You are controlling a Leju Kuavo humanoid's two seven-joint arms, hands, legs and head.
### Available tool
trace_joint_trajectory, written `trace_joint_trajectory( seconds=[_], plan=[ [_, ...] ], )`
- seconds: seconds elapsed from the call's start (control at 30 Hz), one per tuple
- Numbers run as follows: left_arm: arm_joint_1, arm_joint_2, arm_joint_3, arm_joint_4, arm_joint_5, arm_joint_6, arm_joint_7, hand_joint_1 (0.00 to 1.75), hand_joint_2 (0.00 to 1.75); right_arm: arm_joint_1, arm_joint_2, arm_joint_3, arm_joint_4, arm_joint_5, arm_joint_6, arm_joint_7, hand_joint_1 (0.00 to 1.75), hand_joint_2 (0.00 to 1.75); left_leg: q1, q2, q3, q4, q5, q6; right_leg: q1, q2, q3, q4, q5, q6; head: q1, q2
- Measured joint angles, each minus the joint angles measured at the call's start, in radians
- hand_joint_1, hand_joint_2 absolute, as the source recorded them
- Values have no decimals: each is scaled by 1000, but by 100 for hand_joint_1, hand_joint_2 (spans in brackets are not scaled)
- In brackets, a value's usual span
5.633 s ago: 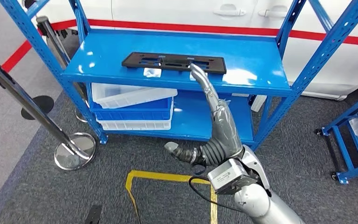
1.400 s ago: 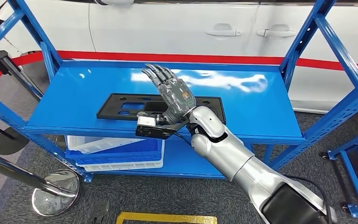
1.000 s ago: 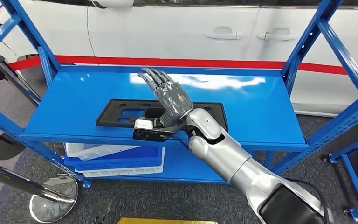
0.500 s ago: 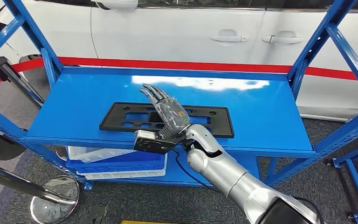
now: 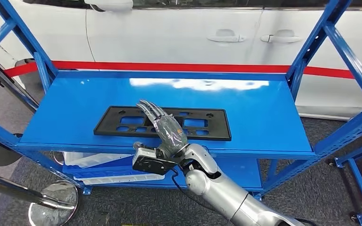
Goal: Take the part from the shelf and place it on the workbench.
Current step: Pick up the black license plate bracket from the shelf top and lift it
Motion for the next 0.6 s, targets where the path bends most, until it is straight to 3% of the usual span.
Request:
trace_joint_trajectory(
  seconds=[0.13,0.17,0.27,0.3,0.33,0.4,0.47,0.6],
  plan=[
    [6,0,0,0,1,-1,0,0,0,11,-9,1,-34,4,-1,3,0,0,2,1,10,-14,4,21,0,-2,-5,18,-19,19,2,0],
    [6,0,0,0,0,-1,0,0,0,12,-11,1,-40,5,-1,3,0,44,3,1,13,-18,5,27,-1,-3,-22,55,-42,23,3,0],
    [6,1,0,2,0,-2,1,0,0,19,-20,2,-47,15,-2,11,0,175,2,3,15,-19,3,35,-5,-5,-110,235,-120,28,4,0],
    [7,2,0,2,0,-3,2,0,0,23,-24,3,-47,24,-3,16,0,175,1,2,15,-19,2,36,-6,-5,-129,267,-122,30,4,0],
    [7,2,0,2,0,-5,3,0,0,27,-28,4,-47,35,-5,22,0,175,1,2,16,-17,1,36,-7,-5,-130,263,-106,30,5,0],
    [9,2,0,3,0,-7,5,0,0,30,-32,5,-47,64,-10,33,0,175,1,1,17,-11,-4,33,-9,-6,-83,155,-38,27,5,0],
    [8,2,0,3,-1,-8,6,0,0,30,-34,6,-45,94,-18,43,0,175,-2,0,15,-3,-11,25,-8,-6,-32,44,1,22,5,0],
    [7,3,0,3,-1,-8,11,0,0,30,-35,10,-30,151,-38,64,0,175,-1,0,12,0,-14,7,-2,-3,-15,10,3,6,4,0]
  ],
)
